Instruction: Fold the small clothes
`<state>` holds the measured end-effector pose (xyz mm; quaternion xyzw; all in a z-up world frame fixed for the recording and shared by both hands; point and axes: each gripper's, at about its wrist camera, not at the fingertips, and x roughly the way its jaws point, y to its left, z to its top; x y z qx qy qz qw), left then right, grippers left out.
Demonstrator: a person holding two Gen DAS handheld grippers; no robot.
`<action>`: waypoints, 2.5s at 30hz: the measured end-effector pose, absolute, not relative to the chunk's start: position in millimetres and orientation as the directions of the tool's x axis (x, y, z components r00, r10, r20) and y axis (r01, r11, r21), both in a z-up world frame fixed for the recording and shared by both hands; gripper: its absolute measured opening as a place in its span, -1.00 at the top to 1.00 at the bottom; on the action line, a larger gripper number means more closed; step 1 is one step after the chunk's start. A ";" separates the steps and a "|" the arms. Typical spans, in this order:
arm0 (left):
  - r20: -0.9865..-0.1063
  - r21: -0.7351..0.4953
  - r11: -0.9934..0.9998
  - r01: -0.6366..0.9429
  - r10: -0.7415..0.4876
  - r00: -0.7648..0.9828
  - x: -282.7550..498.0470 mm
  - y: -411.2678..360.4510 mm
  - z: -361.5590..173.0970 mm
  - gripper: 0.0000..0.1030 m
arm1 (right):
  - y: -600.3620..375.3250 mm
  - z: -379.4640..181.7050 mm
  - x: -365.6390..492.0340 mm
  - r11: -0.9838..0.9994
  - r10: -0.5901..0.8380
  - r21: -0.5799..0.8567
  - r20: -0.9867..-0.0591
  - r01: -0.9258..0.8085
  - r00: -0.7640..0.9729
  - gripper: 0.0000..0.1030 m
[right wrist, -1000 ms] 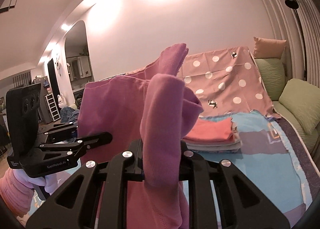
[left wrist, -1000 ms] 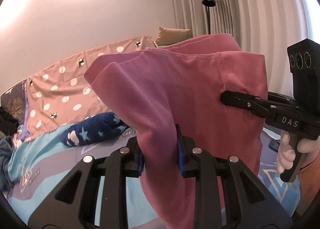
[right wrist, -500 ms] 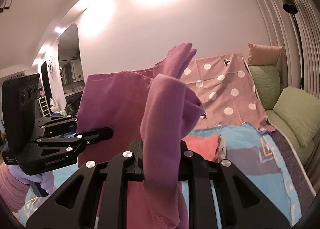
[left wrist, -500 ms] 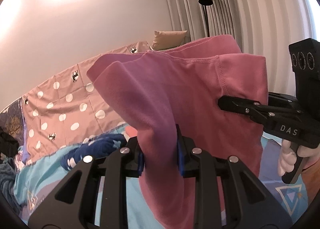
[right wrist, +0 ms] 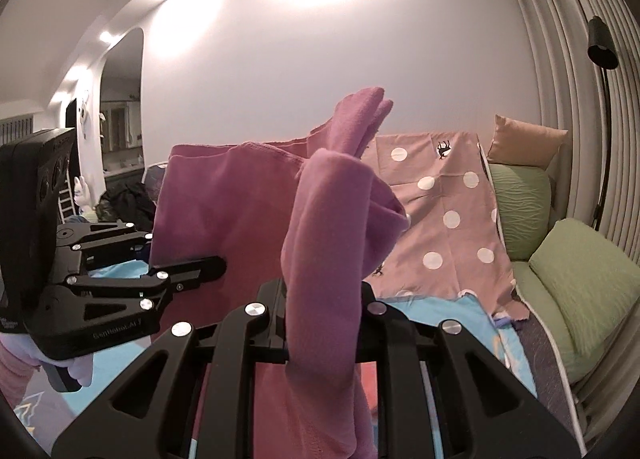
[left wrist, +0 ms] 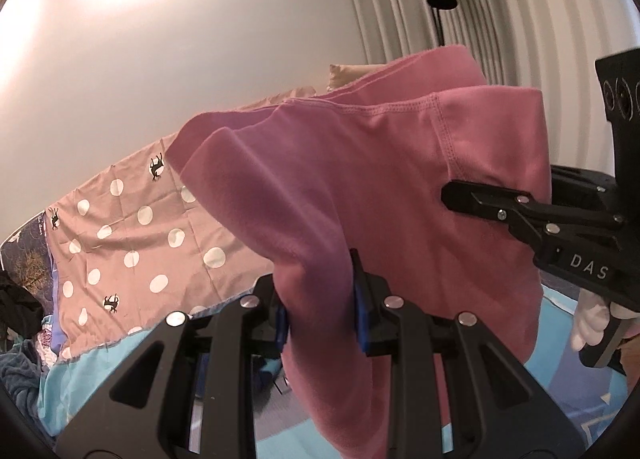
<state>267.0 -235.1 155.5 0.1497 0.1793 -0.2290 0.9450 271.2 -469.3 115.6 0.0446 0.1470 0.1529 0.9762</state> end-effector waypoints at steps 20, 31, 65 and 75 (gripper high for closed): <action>-0.643 0.381 0.841 0.385 -0.058 0.764 438.9 -254.3 8.7 -0.01 | -477.9 -17.8 420.3 0.996 0.032 0.085 -0.638 0.029 0.770 0.21; -0.682 0.347 0.813 0.467 -0.123 0.721 383.0 -255.4 -28.7 -0.13 | -469.9 -33.8 348.6 0.992 0.080 0.129 -0.609 -0.001 0.789 -0.15; -0.484 0.065 0.934 0.350 -0.277 0.830 69.5 -165.4 70.1 -0.96 | -425.4 39.8 46.2 0.964 -0.062 0.191 -0.517 0.186 0.854 -0.97; -0.508 0.040 0.937 0.347 -0.280 0.815 37.2 -162.5 71.5 -0.96 | -419.3 38.4 20.3 0.962 -0.006 0.228 -0.527 0.149 0.850 -0.97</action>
